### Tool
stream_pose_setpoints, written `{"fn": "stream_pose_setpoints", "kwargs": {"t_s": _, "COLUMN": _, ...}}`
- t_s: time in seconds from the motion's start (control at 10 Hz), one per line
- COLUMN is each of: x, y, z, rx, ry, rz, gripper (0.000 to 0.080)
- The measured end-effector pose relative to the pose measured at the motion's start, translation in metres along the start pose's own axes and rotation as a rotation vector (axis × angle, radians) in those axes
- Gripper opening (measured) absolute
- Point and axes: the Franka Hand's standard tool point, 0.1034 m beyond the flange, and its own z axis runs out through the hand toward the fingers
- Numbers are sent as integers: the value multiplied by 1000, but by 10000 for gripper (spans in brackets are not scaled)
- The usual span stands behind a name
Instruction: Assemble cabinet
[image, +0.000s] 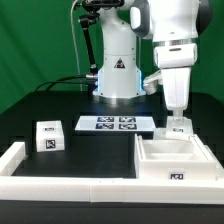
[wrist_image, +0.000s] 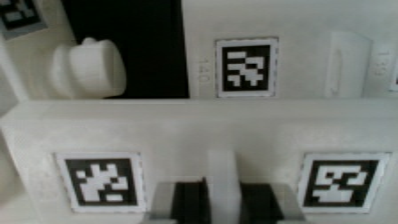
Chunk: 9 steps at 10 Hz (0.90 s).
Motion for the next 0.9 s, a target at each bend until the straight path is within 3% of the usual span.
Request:
{"fn": "stream_pose_setpoints", "kwargs": {"t_s": 0.3, "x": -2, "y": 20, "z": 2, "rx": 6, "ry": 3, "rz": -45, "gripper": 68}}
{"fn": "stream_pose_setpoints", "kwargs": {"t_s": 0.9, "x": -3, "y": 22, "z": 2, "rx": 14, "ry": 0, "rz": -63, "gripper": 68}}
